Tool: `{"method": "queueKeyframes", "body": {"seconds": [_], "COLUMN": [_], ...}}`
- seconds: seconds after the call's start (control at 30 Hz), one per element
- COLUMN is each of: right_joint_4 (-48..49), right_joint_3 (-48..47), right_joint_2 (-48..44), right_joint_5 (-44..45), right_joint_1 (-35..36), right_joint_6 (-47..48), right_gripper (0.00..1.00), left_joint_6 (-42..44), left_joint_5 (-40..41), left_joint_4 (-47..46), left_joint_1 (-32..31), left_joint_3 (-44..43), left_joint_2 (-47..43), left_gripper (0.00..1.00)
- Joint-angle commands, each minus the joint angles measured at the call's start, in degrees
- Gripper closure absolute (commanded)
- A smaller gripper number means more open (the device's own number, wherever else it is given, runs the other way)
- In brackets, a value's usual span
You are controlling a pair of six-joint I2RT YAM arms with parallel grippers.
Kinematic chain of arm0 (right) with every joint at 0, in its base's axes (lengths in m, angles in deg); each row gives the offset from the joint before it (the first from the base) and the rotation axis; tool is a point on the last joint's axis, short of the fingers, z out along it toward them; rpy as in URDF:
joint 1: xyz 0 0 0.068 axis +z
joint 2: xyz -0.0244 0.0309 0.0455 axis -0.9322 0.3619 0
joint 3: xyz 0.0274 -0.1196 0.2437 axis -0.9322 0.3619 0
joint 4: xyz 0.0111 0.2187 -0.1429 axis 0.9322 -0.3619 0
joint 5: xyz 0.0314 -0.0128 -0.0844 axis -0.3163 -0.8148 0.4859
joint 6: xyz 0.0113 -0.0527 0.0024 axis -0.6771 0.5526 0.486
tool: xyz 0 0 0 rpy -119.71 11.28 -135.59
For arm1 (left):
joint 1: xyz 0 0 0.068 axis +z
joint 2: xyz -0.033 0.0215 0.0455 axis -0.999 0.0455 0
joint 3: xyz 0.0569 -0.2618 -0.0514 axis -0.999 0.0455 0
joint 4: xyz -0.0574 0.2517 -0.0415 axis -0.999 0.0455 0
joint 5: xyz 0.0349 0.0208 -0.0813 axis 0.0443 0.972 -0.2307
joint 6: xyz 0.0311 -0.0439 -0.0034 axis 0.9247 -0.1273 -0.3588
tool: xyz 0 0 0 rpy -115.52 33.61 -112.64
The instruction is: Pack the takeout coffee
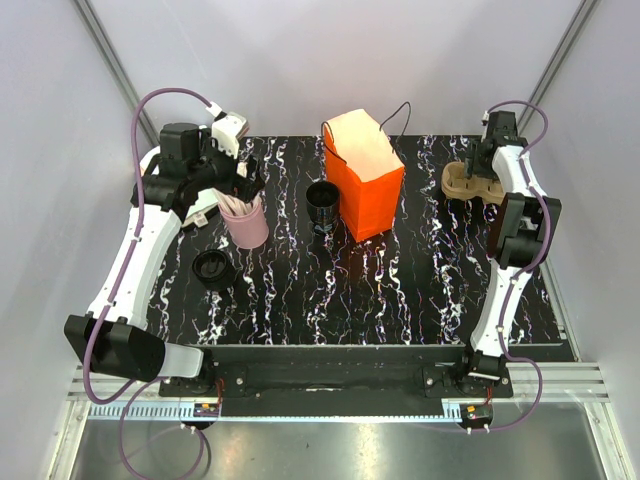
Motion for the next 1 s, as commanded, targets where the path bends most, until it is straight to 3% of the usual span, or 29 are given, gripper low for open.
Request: {"method": "queueKeyframes", "body": {"seconds": [0.0,0.13,0.3,0.9,0.97], "right_joint_4": [2.6,2.87,3.22,3.13,3.22], "right_joint_3": [0.78,0.61,0.43,2.37,2.54], "right_joint_2": [-1.72,-1.11,-1.46,-2.6,-2.95], "right_joint_5": [0.6,0.95,0.6,1.66,1.66], "right_joint_1": [-0.02,-0.02,-0.1,-0.1,-0.11], "right_joint_6": [0.44,0.18,-0.18,0.79,0.79], "right_gripper": [0.28,0.31,0.42,0.5,0.56], "left_joint_6": [-0.58,-0.67,-0.4,-0.49,-0.58], "left_joint_5": [-1.36,-1.18,-0.92,-1.1,-1.27], "left_joint_4": [-2.67,-2.94,-2.85,-2.94,-3.03], "left_joint_1": [-0.32,-0.41,-0.33,-0.41,-0.5], "left_joint_3": [0.25,0.86,1.04,1.04,1.04], "left_joint_2": [-1.93,-2.02,-2.02,-1.75,-1.67], "left_gripper": [0.01,0.01,0.01,0.01,0.01]}}
